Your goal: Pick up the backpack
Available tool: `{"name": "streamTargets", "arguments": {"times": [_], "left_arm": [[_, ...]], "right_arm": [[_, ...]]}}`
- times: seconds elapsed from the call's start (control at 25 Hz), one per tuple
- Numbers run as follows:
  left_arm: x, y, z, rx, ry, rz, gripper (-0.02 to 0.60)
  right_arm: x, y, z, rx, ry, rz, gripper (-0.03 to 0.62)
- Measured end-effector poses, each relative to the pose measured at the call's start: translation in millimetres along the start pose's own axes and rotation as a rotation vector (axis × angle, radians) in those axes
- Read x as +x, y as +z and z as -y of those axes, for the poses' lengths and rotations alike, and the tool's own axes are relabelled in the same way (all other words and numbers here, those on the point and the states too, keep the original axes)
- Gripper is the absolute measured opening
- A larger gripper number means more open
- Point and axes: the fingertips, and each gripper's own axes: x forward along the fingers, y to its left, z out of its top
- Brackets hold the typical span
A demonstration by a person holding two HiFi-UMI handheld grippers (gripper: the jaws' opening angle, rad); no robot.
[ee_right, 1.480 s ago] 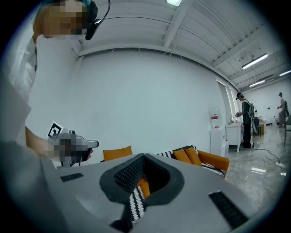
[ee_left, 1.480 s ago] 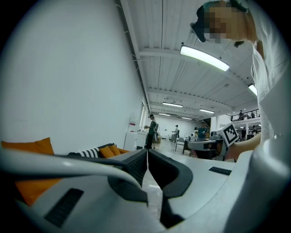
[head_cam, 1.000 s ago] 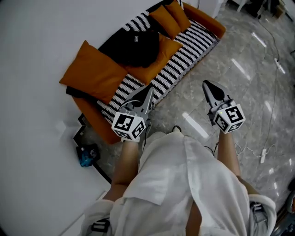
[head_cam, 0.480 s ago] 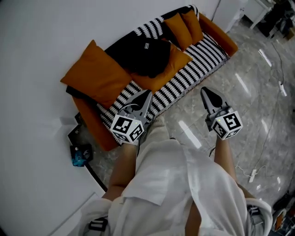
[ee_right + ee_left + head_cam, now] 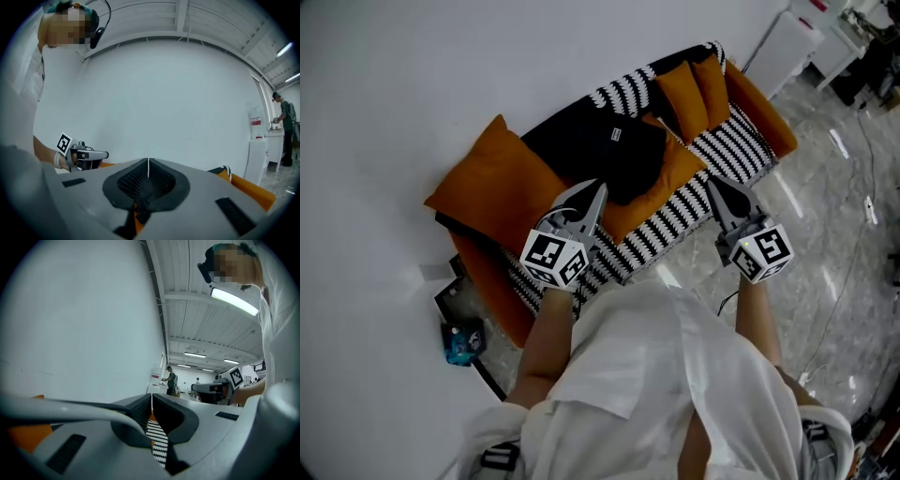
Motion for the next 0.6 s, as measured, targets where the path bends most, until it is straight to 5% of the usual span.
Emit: {"name": "streamTargets", "arguments": {"times": [0.6], "left_arm": [[-27.9, -8.2, -109.5, -0.084, 0.156, 0.031, 0.026]], "right_arm": [[146.6, 0.1, -12.2, -0.011, 0.176, -0.093, 0.020]]}}
